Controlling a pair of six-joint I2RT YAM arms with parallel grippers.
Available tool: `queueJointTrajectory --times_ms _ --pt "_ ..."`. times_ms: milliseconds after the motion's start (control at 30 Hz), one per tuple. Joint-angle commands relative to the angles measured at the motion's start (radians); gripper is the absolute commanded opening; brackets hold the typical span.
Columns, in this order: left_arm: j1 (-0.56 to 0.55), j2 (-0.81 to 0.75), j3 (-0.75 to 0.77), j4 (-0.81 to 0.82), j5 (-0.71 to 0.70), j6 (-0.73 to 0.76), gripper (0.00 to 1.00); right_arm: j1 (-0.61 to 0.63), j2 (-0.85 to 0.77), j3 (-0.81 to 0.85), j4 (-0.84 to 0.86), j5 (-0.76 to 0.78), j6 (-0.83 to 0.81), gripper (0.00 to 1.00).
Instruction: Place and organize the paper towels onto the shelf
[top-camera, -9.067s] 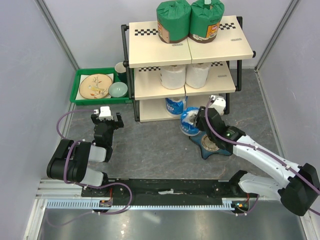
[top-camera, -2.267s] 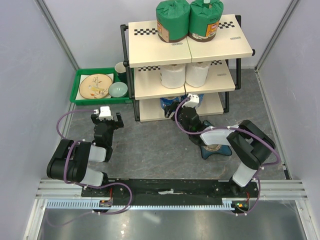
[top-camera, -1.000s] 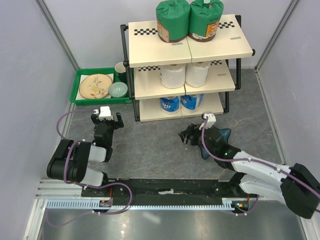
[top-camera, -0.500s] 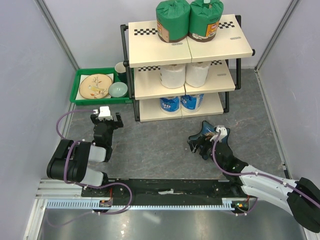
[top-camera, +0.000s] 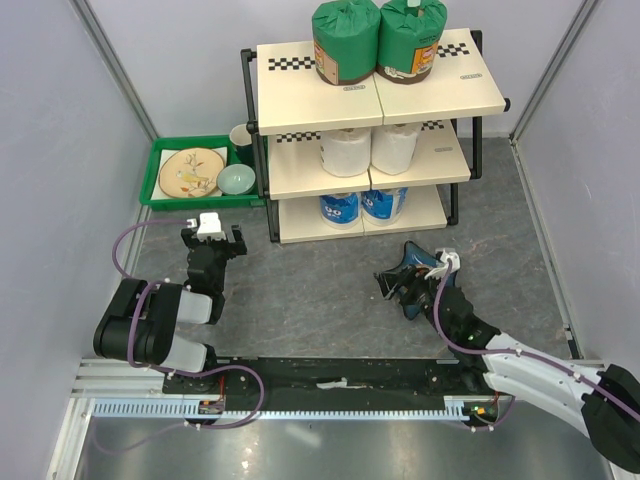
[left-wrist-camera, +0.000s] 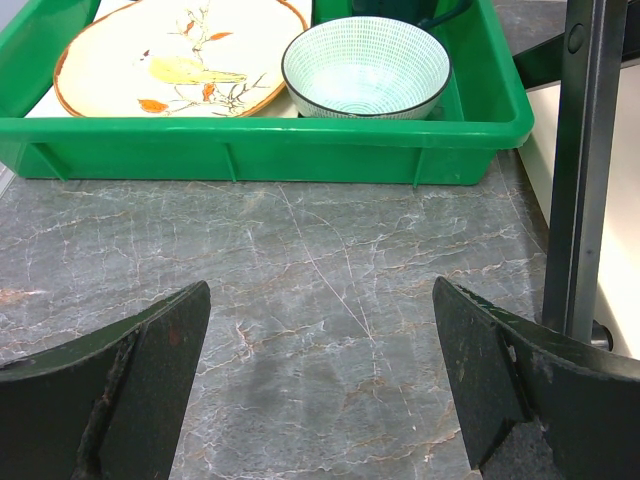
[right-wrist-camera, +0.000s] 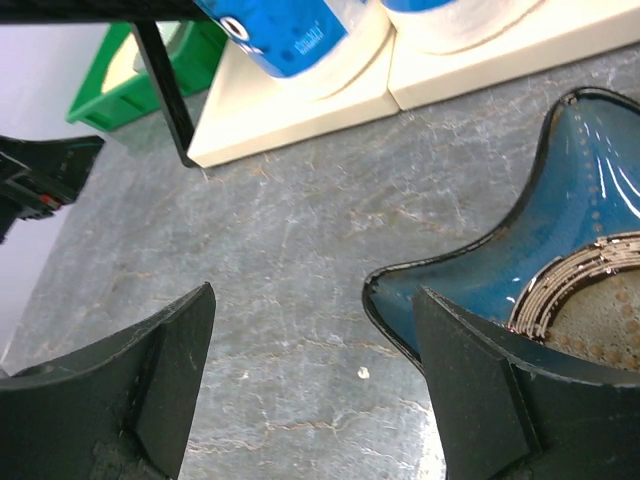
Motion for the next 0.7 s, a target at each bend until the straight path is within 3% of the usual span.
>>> queueJointTrajectory --times_ms 0,367,667 --pt "0.006 0.003 0.022 0.030 0.012 0.003 0.99 0.001 -0.054 -0.164 0.039 0.018 0.012 0.88" --pt "0.006 0.003 0.022 0.028 0.012 0.003 0.99 0.000 -0.056 -0.103 -0.039 0.012 0.006 0.88" --pt "0.006 0.003 0.023 0.027 0.012 0.003 0.99 0.001 -0.221 0.212 -0.655 0.115 0.021 0.89"
